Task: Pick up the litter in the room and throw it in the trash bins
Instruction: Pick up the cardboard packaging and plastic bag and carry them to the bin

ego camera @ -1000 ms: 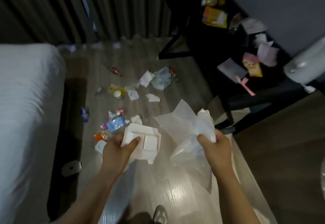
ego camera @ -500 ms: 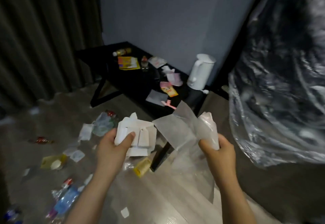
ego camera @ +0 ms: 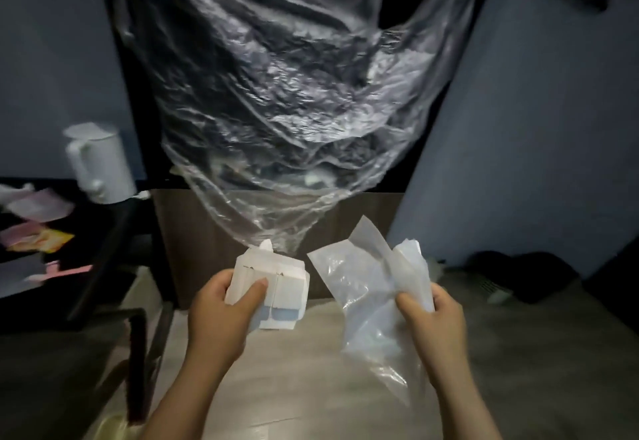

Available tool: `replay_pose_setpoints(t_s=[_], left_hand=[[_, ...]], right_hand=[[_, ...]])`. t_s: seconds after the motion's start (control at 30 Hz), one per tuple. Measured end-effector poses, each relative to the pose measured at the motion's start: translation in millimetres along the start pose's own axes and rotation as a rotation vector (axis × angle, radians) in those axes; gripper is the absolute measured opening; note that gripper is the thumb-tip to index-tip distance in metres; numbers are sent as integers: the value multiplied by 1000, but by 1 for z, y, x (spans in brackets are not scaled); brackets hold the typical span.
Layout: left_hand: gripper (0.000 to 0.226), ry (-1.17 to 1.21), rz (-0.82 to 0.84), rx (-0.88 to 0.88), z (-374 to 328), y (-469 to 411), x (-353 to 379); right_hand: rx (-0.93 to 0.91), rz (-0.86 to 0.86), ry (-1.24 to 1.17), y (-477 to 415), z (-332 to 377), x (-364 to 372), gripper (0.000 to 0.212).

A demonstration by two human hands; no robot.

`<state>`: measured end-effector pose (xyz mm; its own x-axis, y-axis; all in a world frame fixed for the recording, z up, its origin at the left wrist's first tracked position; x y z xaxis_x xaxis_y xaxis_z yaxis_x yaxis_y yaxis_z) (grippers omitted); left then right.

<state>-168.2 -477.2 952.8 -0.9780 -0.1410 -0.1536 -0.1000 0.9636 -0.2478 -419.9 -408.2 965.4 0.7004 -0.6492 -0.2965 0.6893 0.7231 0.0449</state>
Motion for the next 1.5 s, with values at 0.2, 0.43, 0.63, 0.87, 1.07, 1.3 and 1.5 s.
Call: replay_pose_setpoints(t_s=[0.2, 0.43, 0.63, 0.87, 1.07, 1.3, 1.5], left_hand=[[21, 74, 224, 94, -46, 20, 154], [15, 141, 416, 113, -90, 77, 327], [11, 165, 569, 109, -116, 108, 451], [6, 126, 702, 121, -114, 108, 577], [13, 154, 744, 117, -107, 57, 688], [14, 147, 730, 89, -116, -37, 801], [8, 113, 754, 45, -106, -81, 888]], right_hand=[[68, -266, -24, -41, -32, -138, 10], [159, -471, -28, -95, -84, -304, 17], [233, -587, -37, -130, -123, -406, 17], [333, -724, -42, -187, -170, -471, 10], [332, -761, -27, -299, -175, -491, 7], [313, -736, -3, -448, -149, -499, 8], [323, -698, 12, -549, -160, -512, 11]])
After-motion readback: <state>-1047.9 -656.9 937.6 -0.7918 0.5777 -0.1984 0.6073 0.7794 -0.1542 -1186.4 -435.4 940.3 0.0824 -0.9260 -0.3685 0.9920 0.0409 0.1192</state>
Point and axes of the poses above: each hand's wrist, its own y-axis away from the middle knuckle, its own x-axis out of the palm, z = x × y, the point moved 1 cm from there along -y, towards the middle knuckle, and after that the axes turned 11 degrees about x, right-handed, at the moved point
